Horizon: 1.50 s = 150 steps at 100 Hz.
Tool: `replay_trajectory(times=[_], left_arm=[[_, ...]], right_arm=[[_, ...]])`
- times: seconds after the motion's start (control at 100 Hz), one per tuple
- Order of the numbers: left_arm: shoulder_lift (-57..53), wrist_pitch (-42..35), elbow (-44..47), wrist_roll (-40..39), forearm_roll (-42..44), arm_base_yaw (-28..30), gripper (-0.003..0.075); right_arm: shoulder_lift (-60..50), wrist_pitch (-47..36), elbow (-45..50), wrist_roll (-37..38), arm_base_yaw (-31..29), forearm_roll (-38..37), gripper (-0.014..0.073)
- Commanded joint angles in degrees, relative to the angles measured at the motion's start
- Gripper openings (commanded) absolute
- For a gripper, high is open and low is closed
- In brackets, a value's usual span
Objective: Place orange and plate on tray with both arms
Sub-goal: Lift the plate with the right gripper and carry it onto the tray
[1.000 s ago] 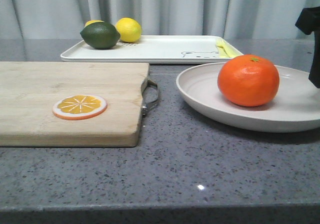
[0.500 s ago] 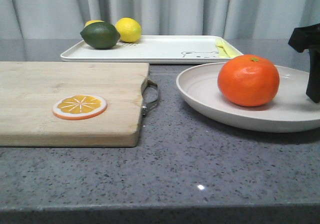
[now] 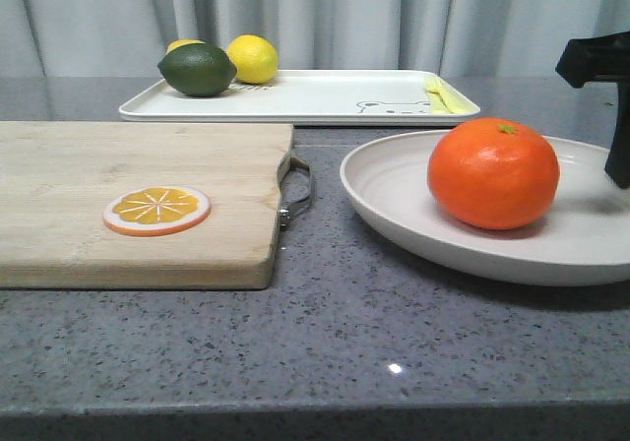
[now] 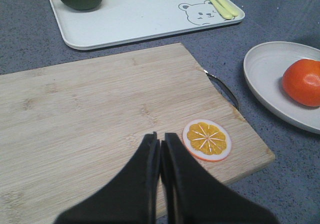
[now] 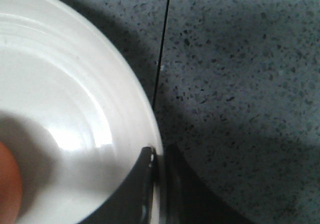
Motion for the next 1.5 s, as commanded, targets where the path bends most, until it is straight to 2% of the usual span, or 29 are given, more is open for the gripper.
replay_trajectory(times=[0.0,0.17,0.29,0.78,1.06,1.49], left_arm=[[0.14,-4.49,-1.62,-0.52,-0.17,0.21,-0.0019],[0.14,-4.49,-1.62,-0.52,-0.17,0.21,-0.0018],[0.14,-4.49,-1.62,-0.52,-0.17,0.21,-0.0019],[0.14,-4.49,-1.62,-0.52,-0.17,0.21,-0.0019],[0.14,-4.49,-1.62,-0.52,-0.17,0.21,-0.0019],[0.14,-4.49,-1.62,-0.52,-0.17,0.21,-0.0019]], right_arm=[[-1.46,-1.17,-1.46,-0.76,-0.15,-1.28,0.0],[-1.46,-1.02,-1.7,-0.76,-0.17,-0.01,-0.0001],[-1.46,0.67,-3.37,-0.76,-0.22,2.25,-0.0074],[3.66,4.47,-17.62,-2.31,-2.46,9.62,-0.0068],[12.82,5.52,-32.55,-4.46,-2.46,14.67,-0.0068],[32.96,13.63,-62.1,-4.46,-2.46,18.03,-0.0068]])
